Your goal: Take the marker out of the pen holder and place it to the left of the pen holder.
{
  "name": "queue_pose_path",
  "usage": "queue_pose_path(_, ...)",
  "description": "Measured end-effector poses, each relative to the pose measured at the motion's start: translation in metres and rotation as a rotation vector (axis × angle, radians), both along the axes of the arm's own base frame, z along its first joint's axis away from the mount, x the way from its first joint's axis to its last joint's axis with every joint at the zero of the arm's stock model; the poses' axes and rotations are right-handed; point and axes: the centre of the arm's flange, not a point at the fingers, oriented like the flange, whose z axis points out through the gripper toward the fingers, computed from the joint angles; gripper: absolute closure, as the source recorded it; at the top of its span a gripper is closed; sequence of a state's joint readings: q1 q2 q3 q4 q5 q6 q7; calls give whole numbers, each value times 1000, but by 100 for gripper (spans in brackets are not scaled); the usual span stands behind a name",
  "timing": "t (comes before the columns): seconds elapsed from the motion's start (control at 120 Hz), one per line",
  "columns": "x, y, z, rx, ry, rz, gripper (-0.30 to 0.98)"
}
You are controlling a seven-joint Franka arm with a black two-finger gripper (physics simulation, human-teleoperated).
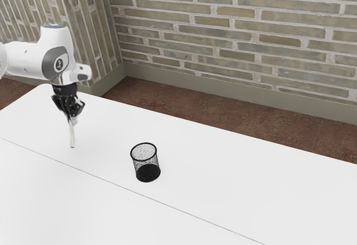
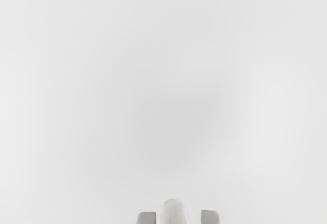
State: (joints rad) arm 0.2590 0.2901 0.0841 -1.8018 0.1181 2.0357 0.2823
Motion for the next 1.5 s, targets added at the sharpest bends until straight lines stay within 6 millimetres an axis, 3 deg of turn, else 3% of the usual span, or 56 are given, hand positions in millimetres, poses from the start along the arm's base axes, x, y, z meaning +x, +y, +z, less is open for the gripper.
queue_pose_path(0.425, 0, -1, -10, -151, 161, -54, 77)
queue_pose_path(0.617, 9, 4, -40, -183, 303, -97, 77)
queue_pose_path(0.925, 19, 9, -58, -211, 364, -175, 77)
queue_pose_path(1.142, 18, 6, -55, -239, 368, -213, 33)
queue_pose_path(1.175, 17, 4, -44, -235, 358, -221, 28)
queue_pose_path(1.208, 14, -4, -15, -216, 324, -240, 24)
queue_pose_path(1.267, 3, -33, 79, -160, 200, -297, 18)
queue_pose_path(1.325, -14, -86, 179, -102, 47, -381, 14)
queue_pose_path(1.358, -27, -114, 221, -78, -21, -414, 12)
queue_pose_path(1.417, -40, -160, 257, -58, -82, -457, 9)
queue_pose_path(1.5, -54, -216, 279, -27, -116, -494, 6)
